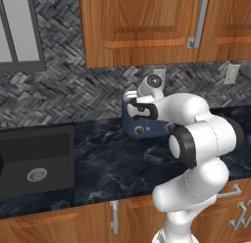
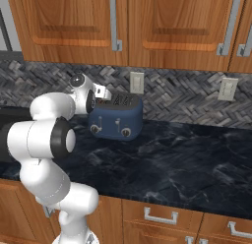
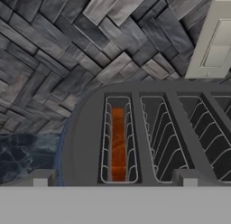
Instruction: Start the toaster. Once the lever pops up, take the bread to the plate on the dining counter.
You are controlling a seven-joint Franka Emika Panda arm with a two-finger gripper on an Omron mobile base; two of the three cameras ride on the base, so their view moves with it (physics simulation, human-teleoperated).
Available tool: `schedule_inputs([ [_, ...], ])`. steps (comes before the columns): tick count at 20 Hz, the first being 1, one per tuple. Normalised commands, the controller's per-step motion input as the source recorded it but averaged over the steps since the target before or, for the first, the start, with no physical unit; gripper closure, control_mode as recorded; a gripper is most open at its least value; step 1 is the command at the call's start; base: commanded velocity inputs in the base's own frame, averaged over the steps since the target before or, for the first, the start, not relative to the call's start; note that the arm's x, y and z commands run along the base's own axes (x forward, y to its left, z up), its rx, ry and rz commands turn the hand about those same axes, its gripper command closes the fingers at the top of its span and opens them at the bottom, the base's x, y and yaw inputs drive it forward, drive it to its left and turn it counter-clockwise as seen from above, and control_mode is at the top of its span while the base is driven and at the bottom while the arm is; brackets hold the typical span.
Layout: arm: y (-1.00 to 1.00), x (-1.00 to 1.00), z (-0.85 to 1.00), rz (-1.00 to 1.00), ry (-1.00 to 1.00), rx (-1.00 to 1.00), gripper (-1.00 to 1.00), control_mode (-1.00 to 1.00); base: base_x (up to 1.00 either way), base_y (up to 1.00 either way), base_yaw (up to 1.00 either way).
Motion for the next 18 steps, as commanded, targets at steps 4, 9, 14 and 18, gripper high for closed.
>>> schedule_inputs([
  [4, -0.08, 0.01, 0.0, 0.0, 0.0, 0.0, -1.0, -1.0, 0.0, 0.0, 0.0],
  [9, -0.02, 0.0, 0.0, 0.0, 0.0, 0.0, -1.0, -1.0, 0.0, 0.0, 0.0],
  [14, 0.0, 0.0, 0.0, 0.0, 0.0, 0.0, -1.0, -1.0, 0.0, 0.0, 0.0],
  [18, 0.0, 0.0, 0.0, 0.0, 0.0, 0.0, -1.0, -1.0, 0.0, 0.0, 0.0],
])
